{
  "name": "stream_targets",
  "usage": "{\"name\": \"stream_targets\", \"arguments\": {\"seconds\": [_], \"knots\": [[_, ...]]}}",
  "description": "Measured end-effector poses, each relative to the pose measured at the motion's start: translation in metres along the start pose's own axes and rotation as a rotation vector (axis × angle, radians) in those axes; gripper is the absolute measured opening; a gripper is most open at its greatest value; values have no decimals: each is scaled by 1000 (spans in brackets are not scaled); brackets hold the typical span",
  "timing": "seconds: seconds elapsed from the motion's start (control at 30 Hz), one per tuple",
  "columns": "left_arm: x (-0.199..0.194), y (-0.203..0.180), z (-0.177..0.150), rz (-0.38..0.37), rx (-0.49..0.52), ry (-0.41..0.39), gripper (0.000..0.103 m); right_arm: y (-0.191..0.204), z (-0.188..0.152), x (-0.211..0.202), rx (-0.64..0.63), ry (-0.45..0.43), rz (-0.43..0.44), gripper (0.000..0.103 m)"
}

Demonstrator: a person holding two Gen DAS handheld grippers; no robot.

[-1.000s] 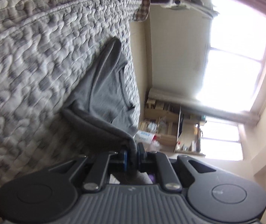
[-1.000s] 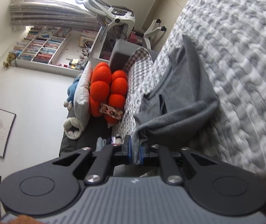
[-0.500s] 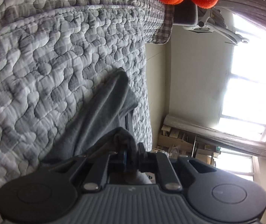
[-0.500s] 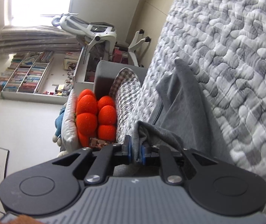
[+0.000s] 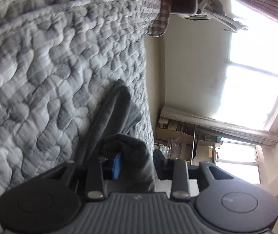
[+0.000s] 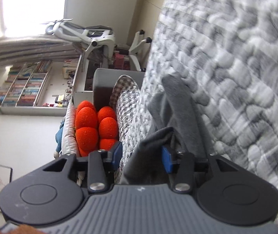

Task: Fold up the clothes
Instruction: 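Lift the side edge with both grippers and fold it over lengthwise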

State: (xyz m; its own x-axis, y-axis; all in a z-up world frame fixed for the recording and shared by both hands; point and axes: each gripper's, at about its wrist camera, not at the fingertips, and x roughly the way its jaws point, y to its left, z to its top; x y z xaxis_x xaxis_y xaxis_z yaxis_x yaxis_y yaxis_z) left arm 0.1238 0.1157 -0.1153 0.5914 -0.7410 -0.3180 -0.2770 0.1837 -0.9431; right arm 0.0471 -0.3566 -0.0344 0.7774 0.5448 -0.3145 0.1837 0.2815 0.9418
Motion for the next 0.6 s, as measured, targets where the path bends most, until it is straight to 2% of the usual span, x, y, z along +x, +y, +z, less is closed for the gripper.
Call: {"name": "stream_targets", "arguments": {"seconds": [0.13, 0.37, 0.5, 0.57, 0.6], "knots": [[-7, -17, 3, 20, 138, -64, 42, 10, 0, -7, -76, -23, 6, 48], [13, -46, -6, 158, 444, -126, 43, 23, -12, 3, -332, -110, -119, 48], [28, -50, -8, 205, 502, -136, 42, 26, -21, 29, -452, -133, -222, 47], [34, -50, -9, 225, 523, -147, 40, 25, -27, 42, -494, -131, -252, 39], [37, -51, -9, 236, 538, -156, 35, 25, -30, 47, -520, -136, -266, 35]]}}
